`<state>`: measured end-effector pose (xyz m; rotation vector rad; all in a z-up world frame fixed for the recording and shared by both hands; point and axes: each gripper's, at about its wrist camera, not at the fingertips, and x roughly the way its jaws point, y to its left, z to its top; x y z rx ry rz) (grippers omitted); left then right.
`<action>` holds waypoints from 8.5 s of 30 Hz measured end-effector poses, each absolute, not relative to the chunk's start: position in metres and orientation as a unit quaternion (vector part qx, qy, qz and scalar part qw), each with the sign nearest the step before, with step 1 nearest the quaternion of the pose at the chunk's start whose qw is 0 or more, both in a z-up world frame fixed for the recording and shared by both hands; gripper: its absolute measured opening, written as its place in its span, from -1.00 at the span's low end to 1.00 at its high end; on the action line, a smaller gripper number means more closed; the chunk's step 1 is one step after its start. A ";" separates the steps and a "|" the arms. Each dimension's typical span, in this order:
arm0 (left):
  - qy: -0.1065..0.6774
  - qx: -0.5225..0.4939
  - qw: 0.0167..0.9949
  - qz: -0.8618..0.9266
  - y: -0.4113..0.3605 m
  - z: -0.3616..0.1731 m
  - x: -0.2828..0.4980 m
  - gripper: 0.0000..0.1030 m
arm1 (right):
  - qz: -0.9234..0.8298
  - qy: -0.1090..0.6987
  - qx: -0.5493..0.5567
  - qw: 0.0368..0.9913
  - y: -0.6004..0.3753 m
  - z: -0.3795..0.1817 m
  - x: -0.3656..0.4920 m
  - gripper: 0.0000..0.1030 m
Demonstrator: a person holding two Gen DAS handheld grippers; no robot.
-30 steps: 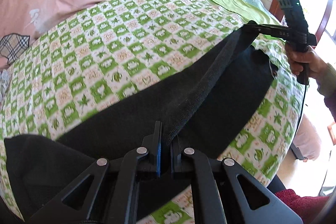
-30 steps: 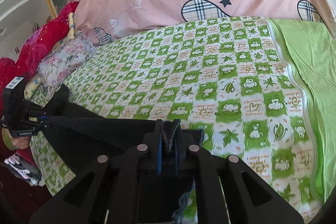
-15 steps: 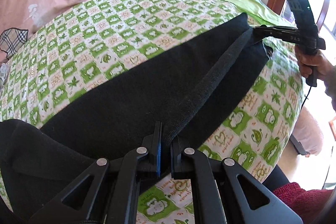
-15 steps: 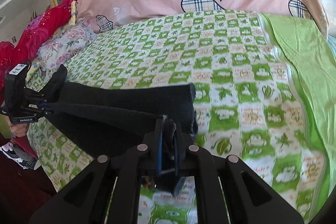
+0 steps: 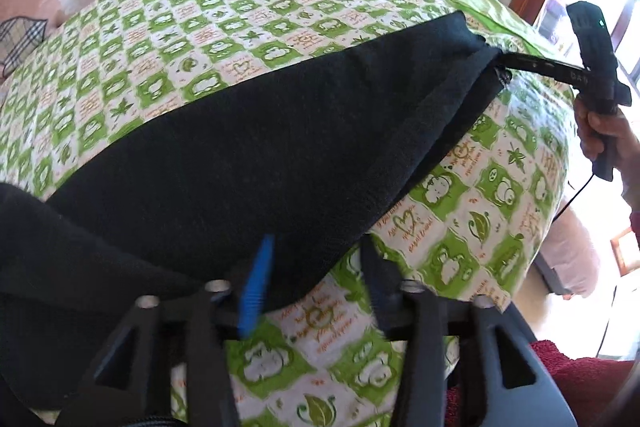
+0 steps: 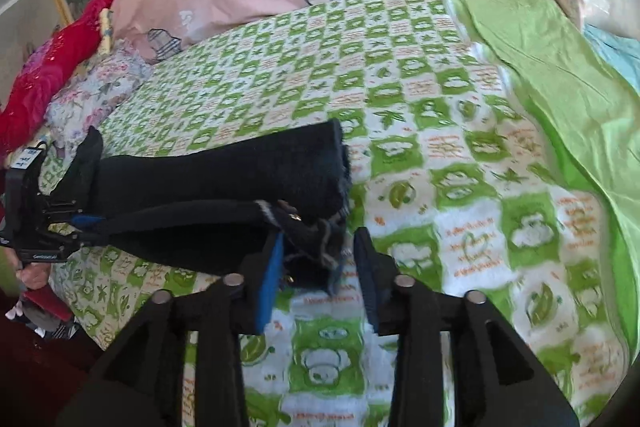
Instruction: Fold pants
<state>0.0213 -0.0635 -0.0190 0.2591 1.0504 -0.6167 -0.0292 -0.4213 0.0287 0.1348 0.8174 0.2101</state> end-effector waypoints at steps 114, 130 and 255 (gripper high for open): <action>0.487 -0.360 0.789 0.104 0.296 -0.017 -0.048 0.46 | 0.407 0.395 -0.032 0.823 -0.042 0.037 0.023 -0.35; 0.522 -0.381 0.752 0.128 0.309 -0.034 -0.003 0.50 | 0.324 0.458 0.037 0.827 -0.052 0.019 0.142 -0.11; 0.472 0.173 0.767 -0.399 -0.219 0.015 0.154 0.36 | -0.014 0.328 0.323 0.887 -0.364 0.000 -0.037 -0.89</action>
